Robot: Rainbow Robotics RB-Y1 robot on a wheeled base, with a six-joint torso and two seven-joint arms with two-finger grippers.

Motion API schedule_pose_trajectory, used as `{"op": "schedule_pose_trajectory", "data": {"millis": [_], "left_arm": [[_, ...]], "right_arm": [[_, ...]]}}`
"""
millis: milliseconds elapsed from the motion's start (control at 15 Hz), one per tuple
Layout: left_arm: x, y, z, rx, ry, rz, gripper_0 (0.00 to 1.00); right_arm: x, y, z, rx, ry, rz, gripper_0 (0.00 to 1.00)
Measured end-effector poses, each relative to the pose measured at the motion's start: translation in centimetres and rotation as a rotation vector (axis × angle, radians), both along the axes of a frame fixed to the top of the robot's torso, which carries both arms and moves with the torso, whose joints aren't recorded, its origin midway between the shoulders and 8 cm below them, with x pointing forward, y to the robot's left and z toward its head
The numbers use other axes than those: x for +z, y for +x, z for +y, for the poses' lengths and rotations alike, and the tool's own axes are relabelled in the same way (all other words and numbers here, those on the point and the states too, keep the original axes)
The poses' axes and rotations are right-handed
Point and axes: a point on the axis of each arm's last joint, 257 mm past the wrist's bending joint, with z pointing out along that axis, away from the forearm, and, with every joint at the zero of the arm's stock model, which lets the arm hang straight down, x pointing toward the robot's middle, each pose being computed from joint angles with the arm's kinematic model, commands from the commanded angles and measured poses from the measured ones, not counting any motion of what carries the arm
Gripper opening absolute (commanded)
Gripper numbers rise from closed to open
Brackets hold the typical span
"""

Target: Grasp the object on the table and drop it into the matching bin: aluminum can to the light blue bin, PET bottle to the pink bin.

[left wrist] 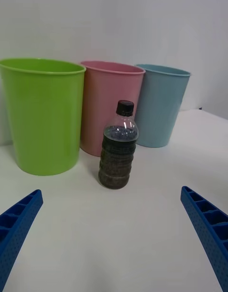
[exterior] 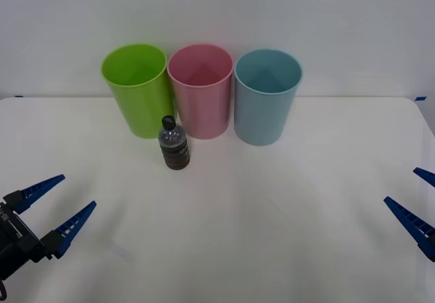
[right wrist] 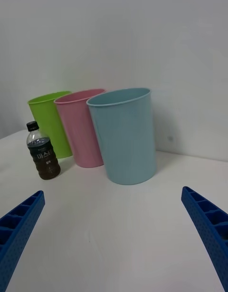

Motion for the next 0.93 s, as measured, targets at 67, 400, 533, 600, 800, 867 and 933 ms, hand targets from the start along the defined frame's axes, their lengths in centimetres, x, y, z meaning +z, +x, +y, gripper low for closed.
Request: {"op": "schedule_pose_trajectory", "data": {"millis": [67,400,533,600,800,867,933], "left_arm": [[-0.4,0.4,-0.3,0.01,0.003,0.006,1.0],[-2.1,1.9,-1.6,0.043,-0.005,0.028,1.0],[-2.8,2.9,-2.4,0.069,-0.009,0.037,1.0],[-3.1,3.3,-2.9,0.079,-0.012,0.042,1.0],[-3.7,4.7,-4.4,0.109,-0.021,0.05,1.0],[-3.9,5.2,-5.0,0.118,-0.024,0.052,1.0],[-4.0,5.7,-5.5,0.126,-0.027,0.053,1.0]], "right_arm": [[0.0,0.0,0.0,0.0,0.0,0.0,1.0],[0.0,0.0,0.0,0.0,0.0,0.0,1.0],[0.0,0.0,0.0,0.0,0.0,0.0,1.0],[0.0,0.0,0.0,0.0,0.0,0.0,1.0],[0.0,0.0,0.0,0.0,0.0,0.0,1.0],[0.0,0.0,0.0,0.0,0.0,0.0,1.0],[0.0,0.0,0.0,0.0,0.0,0.0,1.0]]}}
